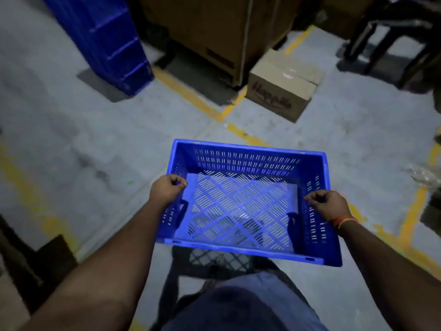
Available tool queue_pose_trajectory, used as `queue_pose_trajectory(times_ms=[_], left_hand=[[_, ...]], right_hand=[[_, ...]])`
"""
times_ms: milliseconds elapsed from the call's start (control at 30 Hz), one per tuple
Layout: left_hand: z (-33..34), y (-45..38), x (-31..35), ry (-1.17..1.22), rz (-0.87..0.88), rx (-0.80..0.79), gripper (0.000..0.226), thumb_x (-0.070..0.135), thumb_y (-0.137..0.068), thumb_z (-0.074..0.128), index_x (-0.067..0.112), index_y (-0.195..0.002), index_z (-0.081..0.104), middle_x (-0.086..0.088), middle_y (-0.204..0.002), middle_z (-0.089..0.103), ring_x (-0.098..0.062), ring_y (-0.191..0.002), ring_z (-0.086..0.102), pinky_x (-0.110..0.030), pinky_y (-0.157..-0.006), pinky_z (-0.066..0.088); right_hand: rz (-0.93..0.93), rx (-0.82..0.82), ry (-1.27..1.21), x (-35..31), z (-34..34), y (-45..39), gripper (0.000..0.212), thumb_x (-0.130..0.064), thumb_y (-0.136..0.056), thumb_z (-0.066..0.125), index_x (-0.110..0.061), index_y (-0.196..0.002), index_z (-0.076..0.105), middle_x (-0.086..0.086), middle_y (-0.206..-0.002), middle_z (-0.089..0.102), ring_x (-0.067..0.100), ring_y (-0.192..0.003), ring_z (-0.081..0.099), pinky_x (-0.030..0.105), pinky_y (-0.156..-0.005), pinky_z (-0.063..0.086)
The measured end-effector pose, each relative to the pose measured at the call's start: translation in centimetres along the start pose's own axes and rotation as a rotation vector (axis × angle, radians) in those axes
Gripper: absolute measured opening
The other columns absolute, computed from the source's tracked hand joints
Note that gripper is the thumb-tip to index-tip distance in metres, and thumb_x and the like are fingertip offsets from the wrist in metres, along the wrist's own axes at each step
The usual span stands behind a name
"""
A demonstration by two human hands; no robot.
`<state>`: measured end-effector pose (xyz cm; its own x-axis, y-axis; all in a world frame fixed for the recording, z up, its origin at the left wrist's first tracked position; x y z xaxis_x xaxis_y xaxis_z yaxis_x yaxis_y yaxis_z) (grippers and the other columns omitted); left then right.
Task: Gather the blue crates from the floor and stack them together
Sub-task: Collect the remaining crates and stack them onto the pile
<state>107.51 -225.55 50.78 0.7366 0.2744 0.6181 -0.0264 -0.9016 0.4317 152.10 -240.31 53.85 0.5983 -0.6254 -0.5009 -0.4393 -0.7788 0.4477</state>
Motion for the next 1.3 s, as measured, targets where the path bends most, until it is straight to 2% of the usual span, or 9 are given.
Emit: queue_pose_trajectory(times_ms=[67, 233, 367, 667, 733, 867, 1033, 1167, 1300], left_hand=[[-3.3, -1.6, -1.6, 0.027, -0.041, 0.066, 0.010, 0.031, -0.085, 0.071, 0.026, -0.076, 0.071, -0.003, -0.080, 0.073, -0.021, -0.079, 0.067, -0.028, -0.074, 0.047], [-10.3, -5.9, -6.3, 0.122, -0.166, 0.194, 0.013, 0.031, -0.082, 0.072, 0.028, -0.070, 0.071, -0.004, -0.074, 0.073, -0.020, -0.069, 0.065, -0.029, -0.069, 0.049], [-15.8, -9.0, -9.5, 0.179, -0.279, 0.292, 0.013, 0.029, -0.082, 0.073, 0.026, -0.070, 0.072, -0.003, -0.075, 0.074, -0.018, -0.071, 0.066, -0.031, -0.073, 0.049], [-29.4, -13.2, -18.6, 0.362, -0.466, 0.542, 0.015, 0.041, -0.074, 0.072, 0.026, -0.074, 0.074, 0.002, -0.074, 0.075, -0.010, -0.065, 0.061, -0.030, -0.073, 0.050], [-32.6, -14.9, -20.7, 0.382, -0.499, 0.567, 0.013, 0.033, -0.079, 0.074, 0.021, -0.073, 0.073, 0.000, -0.070, 0.074, -0.008, -0.057, 0.057, -0.029, -0.068, 0.046], [-39.2, -19.5, -25.4, 0.443, -0.510, 0.587, 0.011, 0.017, -0.086, 0.072, 0.015, -0.075, 0.072, 0.012, -0.044, 0.058, 0.003, -0.039, 0.042, -0.025, -0.057, 0.036], [-49.8, -25.3, -30.1, 0.379, -0.520, 0.610, 0.009, 0.022, -0.084, 0.072, 0.015, -0.078, 0.075, 0.002, -0.058, 0.063, -0.004, -0.044, 0.045, -0.022, -0.052, 0.037], [-59.2, -30.6, -32.0, 0.281, -0.467, 0.584, 0.007, 0.021, -0.085, 0.070, 0.018, -0.080, 0.075, 0.002, -0.069, 0.067, -0.006, -0.056, 0.054, -0.023, -0.061, 0.039], [-67.9, -36.9, -34.4, 0.269, -0.448, 0.570, 0.011, 0.032, -0.078, 0.070, 0.023, -0.072, 0.074, 0.004, -0.072, 0.073, -0.015, -0.063, 0.061, -0.027, -0.065, 0.046]], right_hand=[[-0.059, -0.025, 0.020, -5.1, 1.0, -2.8, 0.021, -0.006, -0.079, 0.069, -0.027, -0.080, 0.073, 0.008, -0.081, 0.074, 0.026, -0.079, 0.069, 0.030, -0.069, 0.047], [-0.190, -0.108, 0.056, -16.8, 5.0, -10.6, 0.018, -0.012, -0.078, 0.070, -0.029, -0.072, 0.071, 0.002, -0.080, 0.075, 0.020, -0.079, 0.069, 0.032, -0.080, 0.053], [-0.306, -0.207, 0.096, -26.6, 9.3, -17.3, 0.017, -0.014, -0.078, 0.072, -0.026, -0.066, 0.070, 0.003, -0.071, 0.073, 0.019, -0.074, 0.068, 0.031, -0.075, 0.052], [-0.636, -0.400, 0.243, -52.4, 20.4, -25.9, 0.004, -0.021, -0.079, 0.073, -0.023, -0.075, 0.073, -0.002, -0.074, 0.074, 0.015, -0.075, 0.069, 0.030, -0.074, 0.052], [-0.692, -0.414, 0.271, -57.9, 23.5, -27.0, 0.003, -0.021, -0.080, 0.073, -0.021, -0.077, 0.074, 0.000, -0.076, 0.074, 0.015, -0.074, 0.068, 0.027, -0.072, 0.049], [-0.714, -0.422, 0.280, -67.7, 29.7, -28.1, 0.009, -0.023, -0.081, 0.072, -0.022, -0.072, 0.072, 0.001, -0.068, 0.071, 0.012, -0.059, 0.062, 0.025, -0.065, 0.044], [-0.681, -0.417, 0.250, -78.2, 35.3, -28.4, 0.008, -0.022, -0.080, 0.072, -0.020, -0.072, 0.072, -0.004, -0.066, 0.070, 0.009, -0.057, 0.057, 0.026, -0.066, 0.046], [-0.674, -0.404, 0.180, -85.4, 38.9, -29.8, 0.017, -0.034, -0.079, 0.070, -0.018, -0.073, 0.066, -0.004, -0.049, 0.055, 0.008, -0.045, 0.045, 0.031, -0.058, 0.045], [-0.635, -0.383, 0.122, -92.9, 41.5, -31.6, 0.012, -0.029, -0.079, 0.071, -0.022, -0.070, 0.067, -0.009, -0.048, 0.056, 0.001, -0.042, 0.043, 0.029, -0.059, 0.042]])
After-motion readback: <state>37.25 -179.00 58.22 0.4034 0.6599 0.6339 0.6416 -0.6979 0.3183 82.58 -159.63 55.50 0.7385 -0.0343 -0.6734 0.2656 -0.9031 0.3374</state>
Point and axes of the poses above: each hand's wrist, its own y-axis away from the middle knuckle, its own z-axis out of the palm, x = y × z, the point moved 1 cm from there along -y, towards the middle knuckle
